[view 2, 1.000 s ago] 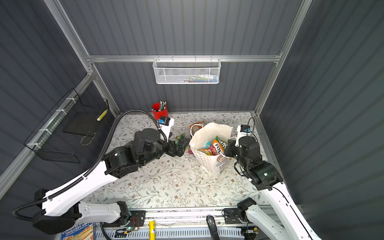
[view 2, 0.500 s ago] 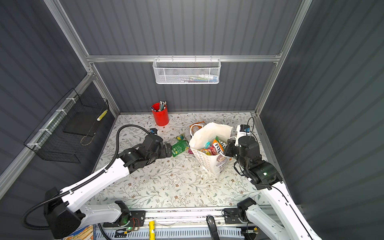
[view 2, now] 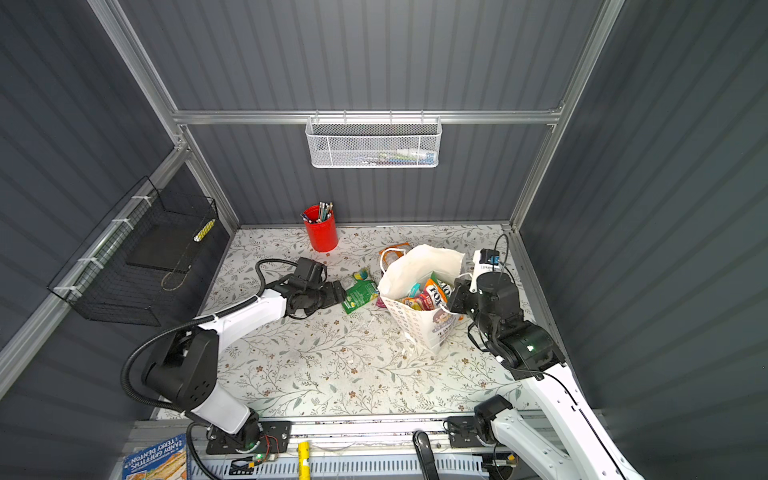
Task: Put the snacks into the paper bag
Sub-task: 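Raise the left gripper from the bag and move to the green packet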
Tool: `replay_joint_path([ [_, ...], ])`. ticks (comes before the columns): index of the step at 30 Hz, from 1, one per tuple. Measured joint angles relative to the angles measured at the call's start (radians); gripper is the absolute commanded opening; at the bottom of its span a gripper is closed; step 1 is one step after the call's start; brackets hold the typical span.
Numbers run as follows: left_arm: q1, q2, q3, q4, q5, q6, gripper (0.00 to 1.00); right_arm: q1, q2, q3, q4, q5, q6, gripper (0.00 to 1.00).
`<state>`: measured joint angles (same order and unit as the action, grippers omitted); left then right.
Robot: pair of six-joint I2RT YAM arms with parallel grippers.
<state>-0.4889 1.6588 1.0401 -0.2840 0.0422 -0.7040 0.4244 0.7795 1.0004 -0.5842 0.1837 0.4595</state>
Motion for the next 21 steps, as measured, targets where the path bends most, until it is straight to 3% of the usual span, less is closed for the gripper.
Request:
replay_joint_path([
  [10, 0.013, 0.165, 0.076, 0.057, 0.085, -0.019, 0.68, 0.0, -0.007, 0.0, -0.003, 0.0, 0.0, 0.0],
  [17, 0.013, 0.224, 0.124, 0.066, 0.09, -0.023, 0.58, 0.0, -0.007, 0.0, -0.004, 0.0, 0.0, 0.0],
  [21, 0.017, 0.24, 0.132, 0.068, 0.09, -0.027, 0.46, 0.0, -0.007, 0.0, -0.004, 0.0, 0.0, 0.0],
])
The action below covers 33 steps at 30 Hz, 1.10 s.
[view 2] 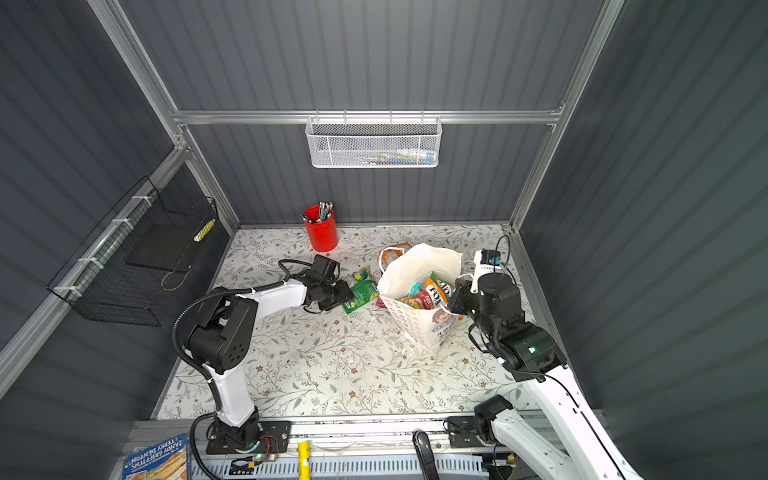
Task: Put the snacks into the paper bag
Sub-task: 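Raise the left gripper from the bag and move to the green packet, then grasp the green snack packet with the left gripper and lift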
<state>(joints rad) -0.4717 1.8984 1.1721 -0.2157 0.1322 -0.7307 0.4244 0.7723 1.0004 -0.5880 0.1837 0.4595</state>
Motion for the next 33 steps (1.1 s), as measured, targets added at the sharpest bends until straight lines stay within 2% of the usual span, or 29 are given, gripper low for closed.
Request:
replay_joint_path([
  [3, 0.002, 0.0, 0.0, 0.0, 0.0, -0.006, 0.38, 0.0, 0.0, 0.0, 0.0, 0.0, 0.0, 0.0],
  [9, 0.002, 0.0, 0.0, 0.024, 0.002, -0.008, 0.13, 0.0, 0.0, 0.0, 0.0, 0.0, 0.0, 0.0],
  [13, 0.002, -0.005, 0.0, 0.05, 0.018, -0.004, 0.01, 0.0, 0.0, 0.0, 0.0, 0.0, 0.0, 0.0],
  [19, 0.002, -0.068, -0.041, 0.052, 0.03, -0.003, 0.0, 0.0, 0.0, 0.0, -0.001, 0.0, 0.0, 0.0],
  [33, 0.002, -0.42, -0.097, -0.06, -0.016, 0.046, 0.0, 0.0, 0.001, 0.0, -0.001, 0.0, 0.0, 0.0],
])
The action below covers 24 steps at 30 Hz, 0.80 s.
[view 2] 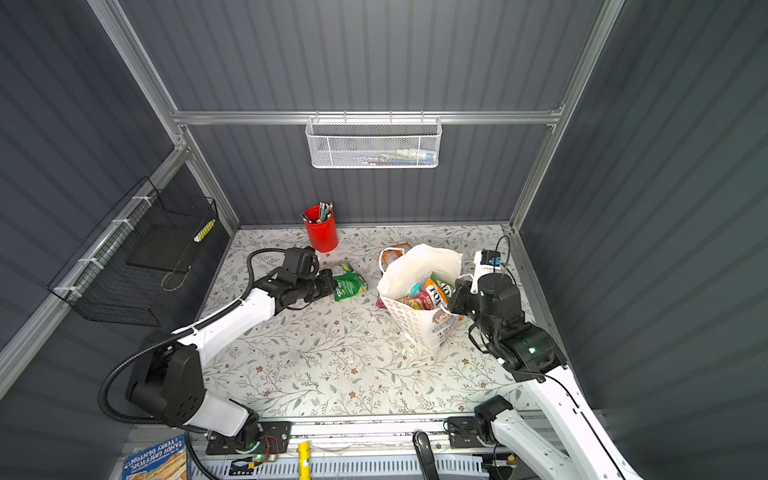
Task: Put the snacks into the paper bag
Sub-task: 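Grasp the green snack packet with the left gripper and lift, then carry the green packet over the bag opening with the left gripper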
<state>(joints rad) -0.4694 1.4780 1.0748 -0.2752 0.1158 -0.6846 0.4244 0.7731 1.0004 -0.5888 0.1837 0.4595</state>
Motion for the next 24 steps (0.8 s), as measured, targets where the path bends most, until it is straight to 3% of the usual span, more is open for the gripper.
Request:
replay_joint_path([
  [11, 0.0, -0.249, 0.01, -0.116, -0.002, 0.012, 0.0, 0.0, 0.0, 0.0, 0.0, 0.0, 0.0, 0.0],
  [24, 0.0, -0.341, 0.271, -0.145, 0.193, 0.053, 0.0, 0.0, 0.001, 0.0, 0.0, 0.0, 0.0, 0.0],
])
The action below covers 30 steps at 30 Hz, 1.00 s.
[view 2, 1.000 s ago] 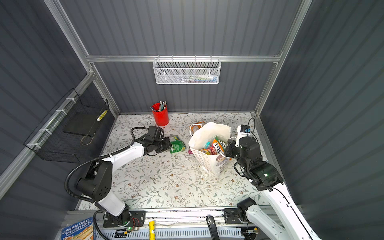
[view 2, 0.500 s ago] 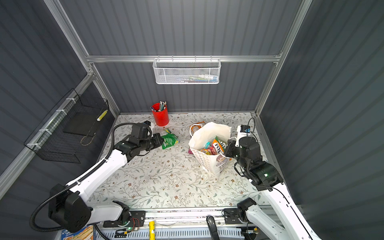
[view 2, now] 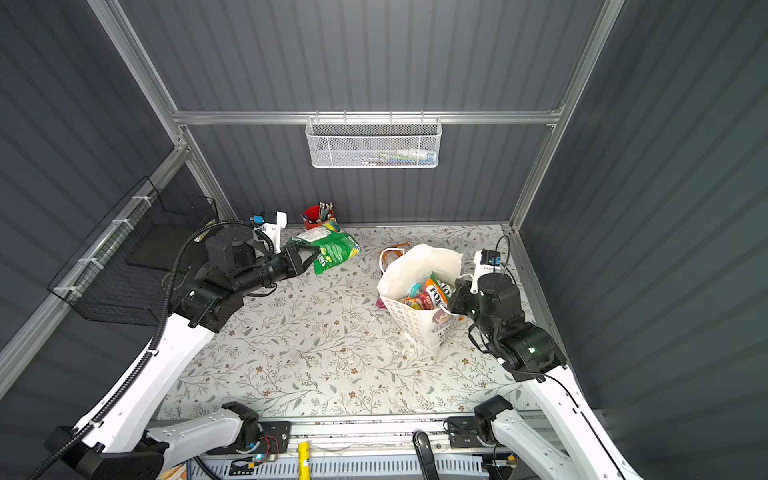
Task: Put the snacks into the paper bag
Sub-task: 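Carry the green packet over the bag opening with the left gripper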
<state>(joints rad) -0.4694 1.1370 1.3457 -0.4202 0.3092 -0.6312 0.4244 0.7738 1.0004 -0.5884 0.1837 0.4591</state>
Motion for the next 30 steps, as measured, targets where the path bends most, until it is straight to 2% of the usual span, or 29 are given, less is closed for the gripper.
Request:
replay_joint_path([
  [5, -0.018, 0.011, 0.048, 0.027, 0.087, 0.0, 0.0, 0.0, 0.001, 0.0, 0.0, 0.0, 0.0, 0.0],
  [12, -0.182, 0.1, 0.184, 0.052, 0.107, 0.056, 0.0, 0.0, 0.012, 0.0, 0.007, 0.0, 0.0, 0.0],
  [16, -0.226, 0.16, 0.24, 0.063, 0.127, 0.079, 0.0, 0.0, 0.013, 0.0, 0.011, 0.001, 0.0, 0.0],
  [24, -0.344, 0.311, 0.338, 0.018, 0.096, 0.16, 0.0, 0.001, 0.018, 0.0, 0.013, 0.003, 0.0, 0.0],
  [30, -0.423, 0.484, 0.48, -0.106, 0.064, 0.254, 0.0, 0.001, 0.017, 0.0, 0.013, 0.004, 0.0, 0.0],
])
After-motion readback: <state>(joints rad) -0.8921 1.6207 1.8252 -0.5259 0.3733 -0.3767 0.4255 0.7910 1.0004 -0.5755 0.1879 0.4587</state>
